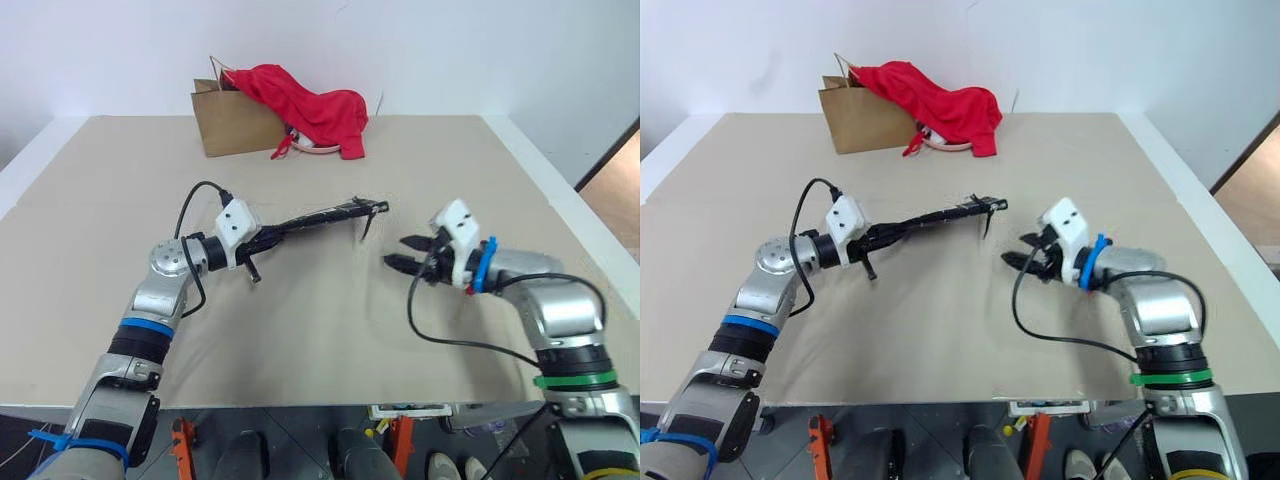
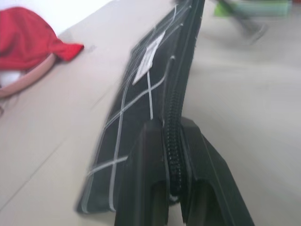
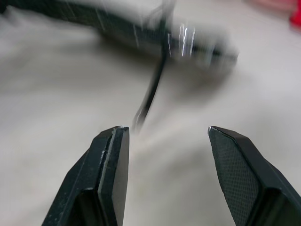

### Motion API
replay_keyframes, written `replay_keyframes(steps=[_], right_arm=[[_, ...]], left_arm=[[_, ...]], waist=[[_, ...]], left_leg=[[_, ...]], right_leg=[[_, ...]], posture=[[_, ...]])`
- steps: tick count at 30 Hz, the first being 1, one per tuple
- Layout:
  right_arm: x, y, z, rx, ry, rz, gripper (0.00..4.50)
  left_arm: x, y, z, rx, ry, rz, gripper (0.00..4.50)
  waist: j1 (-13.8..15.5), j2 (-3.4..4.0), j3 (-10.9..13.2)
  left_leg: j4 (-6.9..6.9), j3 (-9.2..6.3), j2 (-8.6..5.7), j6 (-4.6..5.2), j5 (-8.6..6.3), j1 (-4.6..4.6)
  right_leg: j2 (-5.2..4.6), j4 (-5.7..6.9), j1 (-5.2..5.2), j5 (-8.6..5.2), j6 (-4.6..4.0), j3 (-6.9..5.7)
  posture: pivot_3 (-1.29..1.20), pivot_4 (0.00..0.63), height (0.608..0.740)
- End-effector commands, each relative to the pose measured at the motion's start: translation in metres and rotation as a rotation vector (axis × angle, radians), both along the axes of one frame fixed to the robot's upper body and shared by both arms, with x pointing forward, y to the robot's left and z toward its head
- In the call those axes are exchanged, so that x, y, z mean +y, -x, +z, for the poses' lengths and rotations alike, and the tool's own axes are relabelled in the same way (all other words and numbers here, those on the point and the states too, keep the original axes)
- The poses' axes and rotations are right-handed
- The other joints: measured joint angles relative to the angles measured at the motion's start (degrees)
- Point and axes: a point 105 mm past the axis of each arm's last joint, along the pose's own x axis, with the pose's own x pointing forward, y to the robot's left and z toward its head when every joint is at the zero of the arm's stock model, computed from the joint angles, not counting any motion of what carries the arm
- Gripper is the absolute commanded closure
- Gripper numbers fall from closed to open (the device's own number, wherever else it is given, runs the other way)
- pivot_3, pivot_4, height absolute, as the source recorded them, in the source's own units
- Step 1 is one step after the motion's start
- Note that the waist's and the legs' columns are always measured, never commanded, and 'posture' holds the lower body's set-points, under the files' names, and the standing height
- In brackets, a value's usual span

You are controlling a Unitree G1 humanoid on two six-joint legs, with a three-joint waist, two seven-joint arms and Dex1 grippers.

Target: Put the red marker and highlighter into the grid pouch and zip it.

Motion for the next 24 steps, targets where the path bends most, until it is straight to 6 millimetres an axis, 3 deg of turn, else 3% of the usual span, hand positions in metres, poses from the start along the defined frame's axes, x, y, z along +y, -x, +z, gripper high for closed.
replay_keyframes(steps=[1, 5, 10, 24], right_arm=[[0.003, -0.018, 0.005, -0.045, 0.006, -0.073, 1.58], [0.003, -0.034, 0.014, -0.075, -0.005, -0.125, 1.58], [0.011, -0.032, 0.027, -0.085, -0.045, -0.077, 1.58], [0.023, -0.045, 0.015, -0.029, -0.097, -0.104, 1.58]], left_arm=[[0.0, 0.002, 0.008, -0.015, 0.006, 0.016, 4.5], [-0.002, 0.003, 0.004, -0.006, -0.011, 0.013, 4.5], [-0.003, 0.003, -0.003, -0.001, -0.033, 0.024, 4.5], [-0.008, 0.003, -0.004, 0.03, 0.02, 0.032, 4.5]], waist=[[-0.1, 0.0, 0.0], [-0.3, 0.0, 0.0], [-0.3, 0.0, 0.0], [-0.6, 0.0, 0.0]], left_leg=[[0.0, 0.0, 0.01, -0.01, 0.01, 0.03], [0.0, 0.01, 0.01, -0.09, 0.07, 0.03], [-0.05, 0.0, 0.0, -0.08, 0.05, 0.0], [-0.03, 0.01, -0.01, -0.05, 0.03, 0.0]], right_leg=[[0.03, 0.03, 0.0, 0.0, 0.0, 0.02], [0.02, 0.09, -0.01, 0.02, -0.03, 0.03], [0.0, 0.06, -0.01, 0.07, -0.19, 0.01], [-0.01, 0.07, -0.01, 0.07, -0.21, 0.02]], posture=[[0.0, 0.15, 0.74], [0.0, 0.15, 0.74], [0.0, 0.15, 0.74], [0.0, 0.15, 0.74]])
